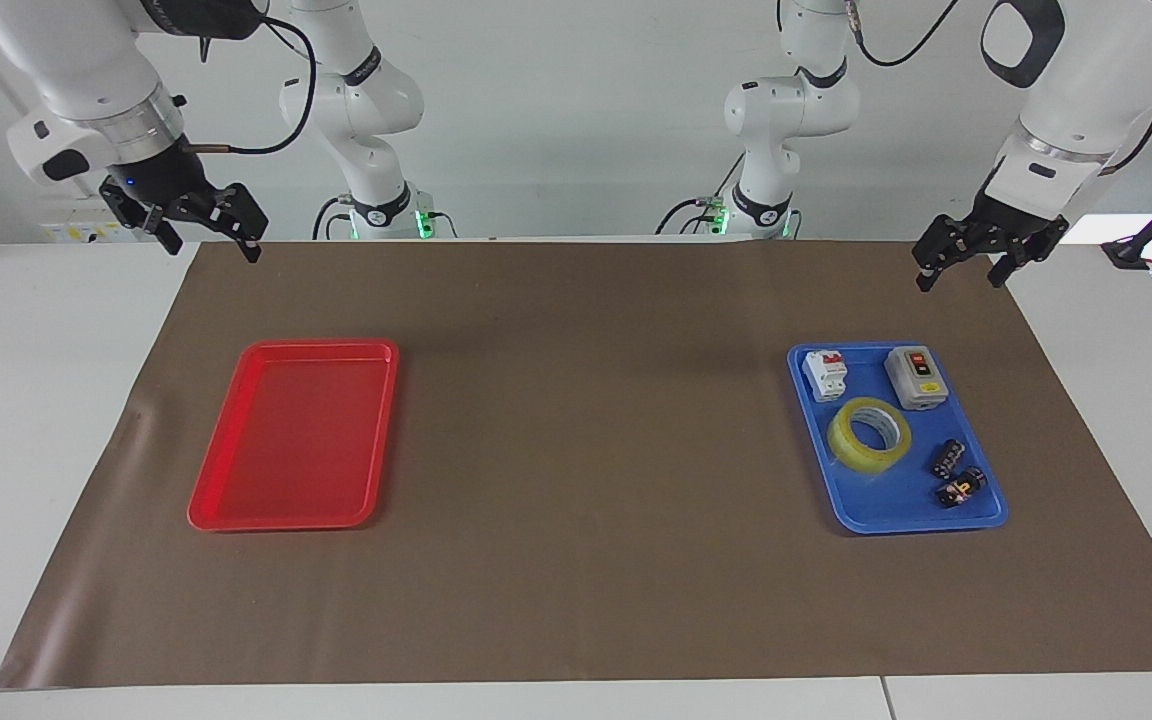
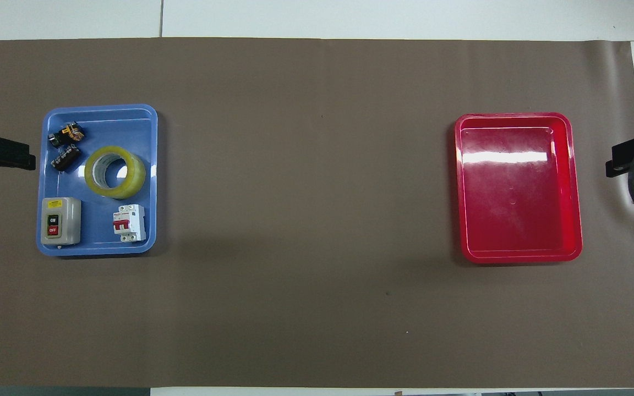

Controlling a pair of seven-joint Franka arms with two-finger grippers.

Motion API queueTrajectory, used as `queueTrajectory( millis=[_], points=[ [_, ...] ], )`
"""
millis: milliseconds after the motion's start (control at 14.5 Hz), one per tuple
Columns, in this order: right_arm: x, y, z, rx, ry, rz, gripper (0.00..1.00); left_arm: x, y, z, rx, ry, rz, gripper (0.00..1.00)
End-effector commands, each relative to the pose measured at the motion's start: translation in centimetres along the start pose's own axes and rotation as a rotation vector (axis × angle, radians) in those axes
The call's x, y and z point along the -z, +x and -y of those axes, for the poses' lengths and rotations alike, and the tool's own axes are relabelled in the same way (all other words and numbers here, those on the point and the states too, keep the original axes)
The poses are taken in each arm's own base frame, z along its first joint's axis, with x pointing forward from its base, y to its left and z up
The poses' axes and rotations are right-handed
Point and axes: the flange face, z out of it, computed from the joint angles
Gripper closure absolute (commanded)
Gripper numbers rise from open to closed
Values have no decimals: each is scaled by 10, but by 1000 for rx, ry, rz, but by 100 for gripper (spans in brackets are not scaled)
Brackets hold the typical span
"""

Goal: Place and move tape with both arms

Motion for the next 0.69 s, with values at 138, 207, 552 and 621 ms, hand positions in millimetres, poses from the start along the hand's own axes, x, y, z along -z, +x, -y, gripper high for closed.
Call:
queueTrajectory(
  millis=[138, 207, 552, 621],
  points=[
    [0, -4, -5, 16, 3, -13, 0, -2, -11, 4, -43, -14, 11, 0],
    [0, -4, -5, 16, 3, -11, 0, -2, -11, 4, -43, -12, 11, 0],
    [-1, -4, -5, 19, 3, -11, 0, -2, -10, 12, -24, -12, 8, 0],
    [-1, -4, -5, 19, 5, -12, 0, -2, -11, 12, -20, -12, 10, 0]
  ],
)
